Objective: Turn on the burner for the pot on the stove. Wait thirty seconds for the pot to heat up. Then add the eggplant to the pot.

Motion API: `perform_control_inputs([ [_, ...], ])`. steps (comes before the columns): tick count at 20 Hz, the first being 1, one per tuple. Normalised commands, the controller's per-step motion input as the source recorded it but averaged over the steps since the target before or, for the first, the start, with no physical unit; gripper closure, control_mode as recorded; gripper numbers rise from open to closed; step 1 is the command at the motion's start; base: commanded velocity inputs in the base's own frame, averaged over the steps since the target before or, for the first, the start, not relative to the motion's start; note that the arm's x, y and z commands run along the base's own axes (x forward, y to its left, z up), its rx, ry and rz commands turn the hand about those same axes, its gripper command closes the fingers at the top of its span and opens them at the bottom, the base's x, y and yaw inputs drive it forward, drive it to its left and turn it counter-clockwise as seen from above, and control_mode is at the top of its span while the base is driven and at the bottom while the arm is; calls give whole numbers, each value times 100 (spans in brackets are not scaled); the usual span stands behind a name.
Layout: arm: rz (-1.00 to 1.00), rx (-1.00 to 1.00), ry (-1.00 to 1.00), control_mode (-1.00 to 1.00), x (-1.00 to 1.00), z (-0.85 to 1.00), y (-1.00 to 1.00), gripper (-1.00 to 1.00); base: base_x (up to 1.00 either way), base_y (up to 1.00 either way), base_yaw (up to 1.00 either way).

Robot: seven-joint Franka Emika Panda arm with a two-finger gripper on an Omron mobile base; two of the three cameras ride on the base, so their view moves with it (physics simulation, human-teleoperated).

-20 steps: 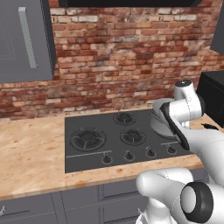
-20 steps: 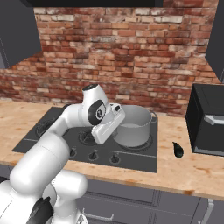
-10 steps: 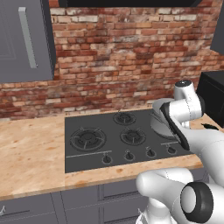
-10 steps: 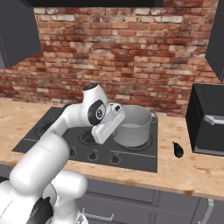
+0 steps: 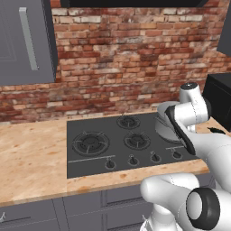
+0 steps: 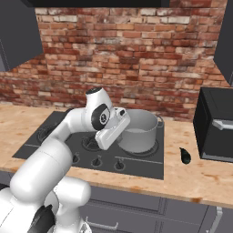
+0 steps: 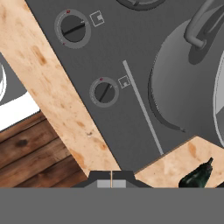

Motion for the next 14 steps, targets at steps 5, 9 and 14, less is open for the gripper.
perform_control_inputs([
  [5,0,0,0,-100,0,0,0,100,0,0,0],
  [9,0,0,0,-100,0,0,0,100,0,0,0],
  [14,0,0,0,-100,0,0,0,100,0,0,0],
])
